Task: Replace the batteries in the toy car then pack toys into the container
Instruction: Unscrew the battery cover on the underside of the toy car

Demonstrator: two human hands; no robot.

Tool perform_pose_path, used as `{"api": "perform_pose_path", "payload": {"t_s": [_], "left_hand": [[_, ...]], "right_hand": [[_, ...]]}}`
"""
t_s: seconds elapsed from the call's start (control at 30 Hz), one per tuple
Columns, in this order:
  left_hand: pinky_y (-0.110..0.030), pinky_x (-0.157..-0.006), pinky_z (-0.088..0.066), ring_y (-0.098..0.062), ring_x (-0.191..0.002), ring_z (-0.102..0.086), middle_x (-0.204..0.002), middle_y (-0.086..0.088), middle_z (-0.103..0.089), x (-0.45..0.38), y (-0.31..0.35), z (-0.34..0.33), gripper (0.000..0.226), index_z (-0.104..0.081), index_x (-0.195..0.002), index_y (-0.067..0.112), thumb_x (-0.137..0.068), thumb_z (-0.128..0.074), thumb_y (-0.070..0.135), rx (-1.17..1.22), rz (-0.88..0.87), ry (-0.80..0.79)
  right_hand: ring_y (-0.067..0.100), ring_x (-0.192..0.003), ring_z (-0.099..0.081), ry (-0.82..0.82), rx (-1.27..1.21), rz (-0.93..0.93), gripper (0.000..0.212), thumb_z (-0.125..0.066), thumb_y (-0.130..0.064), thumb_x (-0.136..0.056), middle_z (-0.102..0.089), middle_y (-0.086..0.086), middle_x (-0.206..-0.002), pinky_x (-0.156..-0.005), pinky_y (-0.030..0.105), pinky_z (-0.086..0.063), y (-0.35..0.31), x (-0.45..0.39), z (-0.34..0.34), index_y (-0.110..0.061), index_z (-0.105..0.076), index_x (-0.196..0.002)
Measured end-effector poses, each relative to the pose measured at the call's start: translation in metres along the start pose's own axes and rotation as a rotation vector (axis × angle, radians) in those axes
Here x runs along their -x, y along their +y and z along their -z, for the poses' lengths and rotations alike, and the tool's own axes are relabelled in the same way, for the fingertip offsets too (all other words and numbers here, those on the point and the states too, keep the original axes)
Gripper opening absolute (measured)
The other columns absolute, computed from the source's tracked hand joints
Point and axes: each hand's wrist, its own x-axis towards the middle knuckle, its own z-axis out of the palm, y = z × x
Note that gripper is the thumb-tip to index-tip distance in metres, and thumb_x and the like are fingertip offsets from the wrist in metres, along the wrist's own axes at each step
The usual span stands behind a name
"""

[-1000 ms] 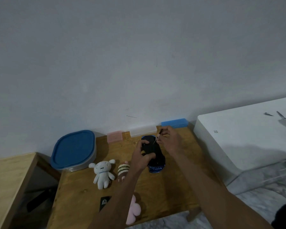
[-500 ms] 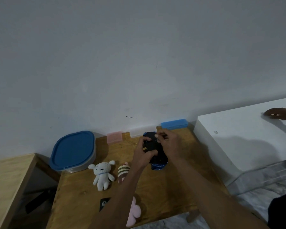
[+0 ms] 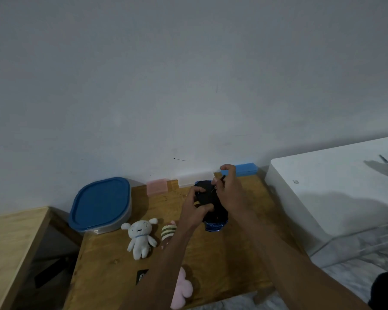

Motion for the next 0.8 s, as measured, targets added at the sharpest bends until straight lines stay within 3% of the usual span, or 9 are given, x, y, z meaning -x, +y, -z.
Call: {"api": "perform_pose_path", "payload": {"t_s": [0.07, 0.17, 0.27, 0.33, 0.43, 0.5, 0.63, 0.8], "left_hand": [[-0.039, -0.078, -0.063, -0.019, -0.108, -0.06, -0.119, -0.001, -0.058, 0.0, -0.001, 0.0, 0.044, -0.052, -0.106, 0.032, -0.071, -0.07, 0.011, 0.002, -0.001, 0.007], [-0.037, -0.077, -0.063, -0.018, -0.107, -0.06, -0.119, -0.001, -0.058, -0.002, 0.0, 0.002, 0.044, -0.052, -0.108, 0.03, -0.073, -0.07, 0.01, -0.001, -0.009, 0.004], [-0.039, -0.079, -0.063, -0.017, -0.108, -0.059, -0.119, 0.0, -0.058, -0.003, 0.001, 0.002, 0.045, -0.051, -0.107, 0.032, -0.072, -0.07, 0.012, -0.003, -0.013, -0.001], [-0.041, -0.08, -0.063, -0.017, -0.108, -0.059, -0.119, 0.001, -0.058, -0.003, 0.002, 0.002, 0.045, -0.051, -0.106, 0.032, -0.07, -0.069, 0.015, -0.01, -0.02, -0.002], [-0.042, -0.08, -0.063, -0.019, -0.109, -0.06, -0.119, -0.001, -0.058, -0.003, 0.002, 0.002, 0.045, -0.051, -0.107, 0.032, -0.071, -0.069, 0.013, -0.006, -0.018, -0.002], [-0.042, -0.08, -0.063, -0.019, -0.109, -0.06, -0.119, -0.001, -0.059, -0.002, 0.002, 0.002, 0.045, -0.051, -0.107, 0.032, -0.071, -0.069, 0.013, 0.004, -0.011, -0.002], [-0.041, -0.076, -0.064, -0.022, -0.108, -0.062, -0.12, -0.004, -0.06, -0.001, 0.001, 0.002, 0.046, -0.052, -0.109, 0.031, -0.072, -0.071, 0.011, 0.021, 0.001, -0.004], [-0.039, -0.076, -0.064, -0.02, -0.107, -0.062, -0.118, -0.003, -0.06, 0.001, 0.003, 0.002, 0.045, -0.052, -0.108, 0.029, -0.072, -0.071, 0.009, 0.027, -0.012, 0.005]], "right_hand": [[0.008, -0.076, -0.063, 0.036, 0.0, -0.013, 0.026, -0.06, -0.023, -0.099, -0.063, -0.004, -0.089, -0.056, 0.015, -0.047, -0.001, -0.001, -0.001, -0.024, -0.04, -0.116], [0.014, -0.079, -0.067, 0.054, 0.005, 0.02, 0.019, -0.067, -0.026, -0.095, -0.068, -0.001, -0.09, -0.064, 0.026, -0.058, 0.002, -0.002, -0.004, -0.021, -0.052, -0.106], [0.016, -0.084, -0.07, 0.063, -0.004, 0.075, 0.025, -0.064, -0.027, -0.097, -0.073, 0.003, -0.099, -0.074, 0.03, -0.061, 0.003, -0.001, -0.005, -0.019, -0.063, -0.121], [0.015, -0.086, -0.067, 0.102, 0.03, 0.137, 0.033, -0.059, -0.028, -0.1, -0.07, 0.002, -0.104, -0.077, 0.025, -0.059, 0.002, 0.0, -0.005, -0.019, -0.062, -0.132], [0.01, -0.087, -0.058, 0.171, 0.078, 0.184, 0.034, -0.06, -0.023, -0.1, -0.063, 0.002, -0.103, -0.076, 0.005, -0.044, -0.001, 0.0, -0.006, -0.016, -0.063, -0.133], [0.008, -0.081, -0.059, 0.181, 0.051, 0.173, 0.036, -0.067, -0.019, -0.096, -0.064, -0.002, -0.093, -0.073, 0.006, -0.045, -0.005, -0.001, -0.004, -0.014, -0.064, -0.132], [0.011, -0.077, -0.066, 0.186, -0.019, 0.139, 0.022, -0.076, -0.017, -0.088, -0.067, -0.006, -0.083, -0.07, 0.029, -0.061, -0.009, -0.003, 0.001, -0.011, -0.066, -0.107], [0.012, -0.08, -0.067, 0.197, 0.017, 0.226, 0.017, -0.079, -0.021, -0.085, -0.07, -0.001, -0.09, -0.069, 0.023, -0.058, -0.009, -0.005, 0.003, -0.014, -0.064, -0.089]]}}
